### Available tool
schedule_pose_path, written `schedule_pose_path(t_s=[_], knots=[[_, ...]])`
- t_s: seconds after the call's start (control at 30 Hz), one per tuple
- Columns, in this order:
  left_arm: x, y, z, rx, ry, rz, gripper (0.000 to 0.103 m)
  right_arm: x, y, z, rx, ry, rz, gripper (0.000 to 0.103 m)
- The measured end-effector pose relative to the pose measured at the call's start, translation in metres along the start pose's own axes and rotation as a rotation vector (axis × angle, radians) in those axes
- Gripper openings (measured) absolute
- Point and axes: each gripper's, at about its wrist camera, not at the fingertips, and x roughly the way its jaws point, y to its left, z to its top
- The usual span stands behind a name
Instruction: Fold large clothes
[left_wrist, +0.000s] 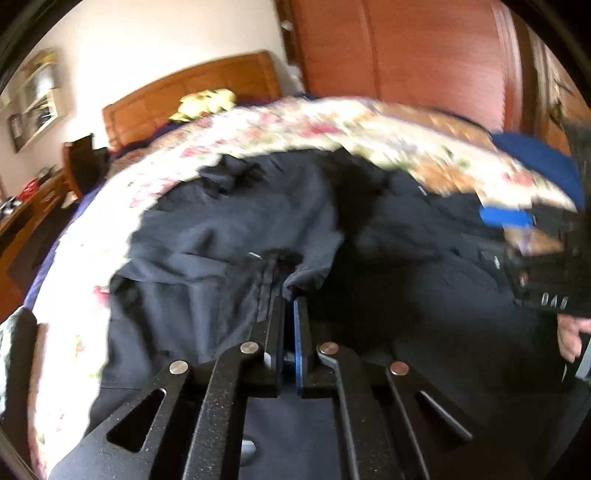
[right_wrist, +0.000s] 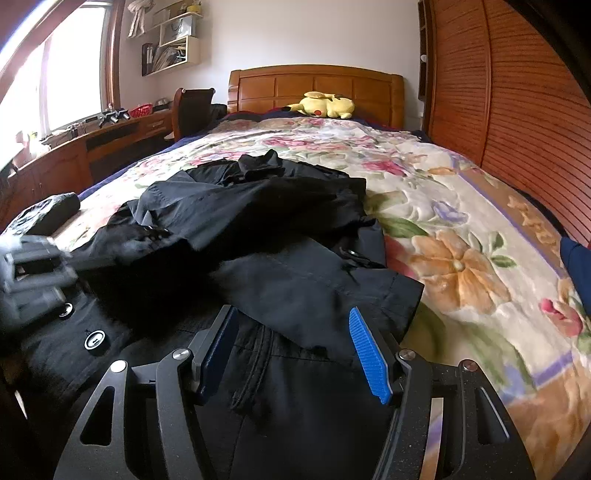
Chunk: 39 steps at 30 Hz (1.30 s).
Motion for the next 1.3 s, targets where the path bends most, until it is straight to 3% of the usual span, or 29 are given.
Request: schedule_pose_path(t_s=[0.2,0.43,0.7,0.87,1.03,1.17,1.23,1.3], knots=[[-0.032,0.071,0.011,-0.126,-0.094,0.09,0.004,0.002,-0.001,0.0,-0.002,0.003,-0.003,0.064],[-0.035,0.121,-0.005,-0.193,-0.08,0.176,0.004,0.006,-0.001,0.0,-0.012,0.011,-0.016,0.064],[-0.034,0.139,-0.043,-0.222,-0.013,0.199,0.004,0.008,-0.003,-0.001,-0.015,0.016,-0.023,0.064],[-0.039,0.142,-0.058,-0.261,0.014,0.134,0.004,0.008,-0.001,0.0,-0.021,0.017,-0.03,0.064],[-0.053,0.133,-0.063,-0.21,-0.001,0.171,0.014,0.009,-0.001,0.0,-0.024,0.019,-0.037,0.064],[-0.072,0.128,-0.068,-0.179,-0.036,0.177,0.041,0.008,-0.001,-0.001,-0.023,0.018,-0.039,0.064],[-0.079,0.129,-0.07,-0.18,-0.045,0.166,0.046,0.008,-0.002,-0.002,-0.023,0.017,-0.039,0.064],[-0.084,0.13,-0.073,-0.183,-0.047,0.159,0.062,0.007,-0.001,-0.002,-0.024,0.017,-0.039,0.064]])
